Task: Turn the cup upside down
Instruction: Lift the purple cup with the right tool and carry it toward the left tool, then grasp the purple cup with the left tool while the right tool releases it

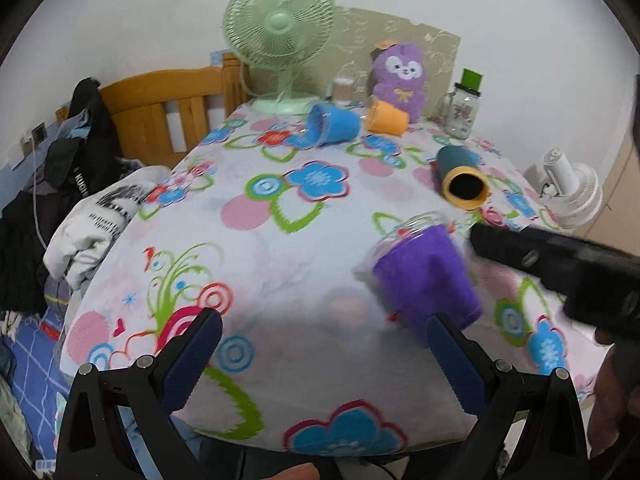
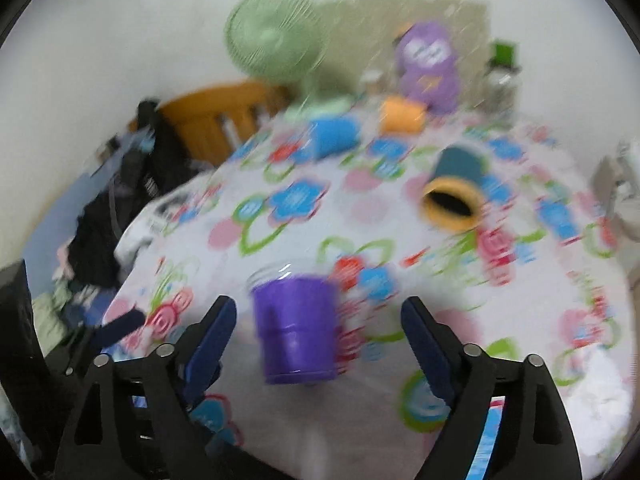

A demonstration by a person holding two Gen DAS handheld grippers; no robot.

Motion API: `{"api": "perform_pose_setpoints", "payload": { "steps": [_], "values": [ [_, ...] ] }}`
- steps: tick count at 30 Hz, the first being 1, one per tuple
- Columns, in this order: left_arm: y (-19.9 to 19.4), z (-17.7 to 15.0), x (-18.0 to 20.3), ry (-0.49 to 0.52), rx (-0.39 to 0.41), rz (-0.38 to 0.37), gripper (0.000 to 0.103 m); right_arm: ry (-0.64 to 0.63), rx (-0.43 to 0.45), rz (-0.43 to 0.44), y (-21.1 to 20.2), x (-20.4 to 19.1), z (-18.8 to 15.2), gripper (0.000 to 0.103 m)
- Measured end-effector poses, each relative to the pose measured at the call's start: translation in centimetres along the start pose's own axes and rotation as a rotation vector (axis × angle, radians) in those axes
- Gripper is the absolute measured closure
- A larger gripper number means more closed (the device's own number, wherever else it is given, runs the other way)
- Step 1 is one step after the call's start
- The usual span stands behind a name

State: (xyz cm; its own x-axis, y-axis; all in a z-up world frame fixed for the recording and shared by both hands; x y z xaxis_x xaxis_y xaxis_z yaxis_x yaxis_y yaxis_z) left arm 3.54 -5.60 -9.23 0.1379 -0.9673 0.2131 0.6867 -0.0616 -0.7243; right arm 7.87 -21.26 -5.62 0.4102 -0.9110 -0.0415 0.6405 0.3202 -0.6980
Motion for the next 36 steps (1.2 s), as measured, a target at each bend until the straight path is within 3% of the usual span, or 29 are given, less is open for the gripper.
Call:
{"api": "perform_pose_setpoints", "payload": {
  "steps": [7,15,22,24,26,32,36],
  "values": [
    [0.9,-0.4,3.6,0.042,-0.012,-0.039,0.0,0.102,0.015,-0.024,-1.4,4.7,-1.5,0.011],
    [3.6,-1.4,6.3,0.06,-0.055,-0.054,0.0,0.144,0.006,-0.012,-1.2,6.7,-3.5,0.011],
    [6.3,-2.4,6.7,0.087,-0.055,0.011,0.001,0.183,-0.007,-0.01,-0.7,8.3,-4.6,0.011],
    [6.6,-2.4,6.7,0.086,-0.06,0.007,0.008,0.194,-0.012,-0.009,-0.5,8.7,-4.9,0.011],
    [6.9,-2.6,6.8,0.099,-0.073,0.006,0.022,0.204,-0.018,-0.008,-0.4,9.0,-5.1,0.011],
    [6.5,-2.6,7.0,0.12,-0.069,-0.001,0.04,0.212,-0.021,-0.003,-0.1,9.3,-5.4,0.011],
    [5.7,-2.0,6.8,0.117,-0.047,-0.012,0.043,0.208,-0.024,0.007,0.2,9.0,-5.3,0.011]
  ]
}}
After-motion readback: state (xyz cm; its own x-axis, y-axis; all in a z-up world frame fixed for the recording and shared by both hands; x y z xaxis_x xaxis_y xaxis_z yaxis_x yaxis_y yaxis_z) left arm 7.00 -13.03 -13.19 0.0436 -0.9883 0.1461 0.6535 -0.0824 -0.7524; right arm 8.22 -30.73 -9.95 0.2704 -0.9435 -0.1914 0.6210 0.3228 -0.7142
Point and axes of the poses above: each gripper's, at about its wrist camera, not at the fingertips, and y roughly the way its jaws point, x to its right, z to its top, the point moved 4 cm from there along y, roughly the way its jaws point, and after that the axes turned 10 degrees about -y, right-handed, at the moved point
